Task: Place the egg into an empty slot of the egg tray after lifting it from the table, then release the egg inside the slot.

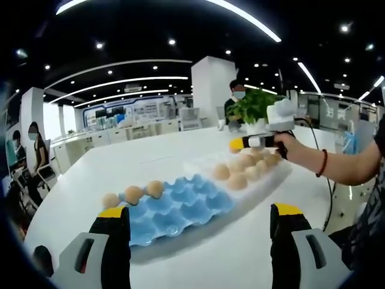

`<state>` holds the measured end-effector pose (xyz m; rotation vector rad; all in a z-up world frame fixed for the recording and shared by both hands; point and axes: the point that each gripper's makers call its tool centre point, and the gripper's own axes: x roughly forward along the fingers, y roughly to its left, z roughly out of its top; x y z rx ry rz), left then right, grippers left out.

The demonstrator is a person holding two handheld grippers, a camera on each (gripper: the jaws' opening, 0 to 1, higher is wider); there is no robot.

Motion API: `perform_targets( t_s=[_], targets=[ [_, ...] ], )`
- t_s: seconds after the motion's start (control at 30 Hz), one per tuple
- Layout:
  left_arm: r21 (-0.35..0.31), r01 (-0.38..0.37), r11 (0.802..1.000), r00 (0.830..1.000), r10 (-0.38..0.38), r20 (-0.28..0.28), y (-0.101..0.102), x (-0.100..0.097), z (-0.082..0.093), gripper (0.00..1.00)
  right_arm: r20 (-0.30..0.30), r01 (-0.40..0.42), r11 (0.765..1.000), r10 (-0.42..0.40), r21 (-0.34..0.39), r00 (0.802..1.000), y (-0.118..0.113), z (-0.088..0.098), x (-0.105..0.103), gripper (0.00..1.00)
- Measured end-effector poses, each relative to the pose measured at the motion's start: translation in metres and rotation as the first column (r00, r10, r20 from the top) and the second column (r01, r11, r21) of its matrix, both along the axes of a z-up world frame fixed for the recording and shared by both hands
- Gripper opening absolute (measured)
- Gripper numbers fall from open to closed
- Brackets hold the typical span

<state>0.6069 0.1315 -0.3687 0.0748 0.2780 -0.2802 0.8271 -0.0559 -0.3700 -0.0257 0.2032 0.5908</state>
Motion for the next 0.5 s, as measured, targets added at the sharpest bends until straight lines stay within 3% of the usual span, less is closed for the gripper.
perform_targets(
  t_s=[0.5],
  targets=[
    [0.000, -0.039, 0.999, 0.999, 0.039, 0.000, 0.015, -0.013, -0.001, 0.98, 0.022, -0.141, 0.990, 0.142, -0.007, 0.990, 0.070, 0.006, -0.022, 0.26]
  ],
)
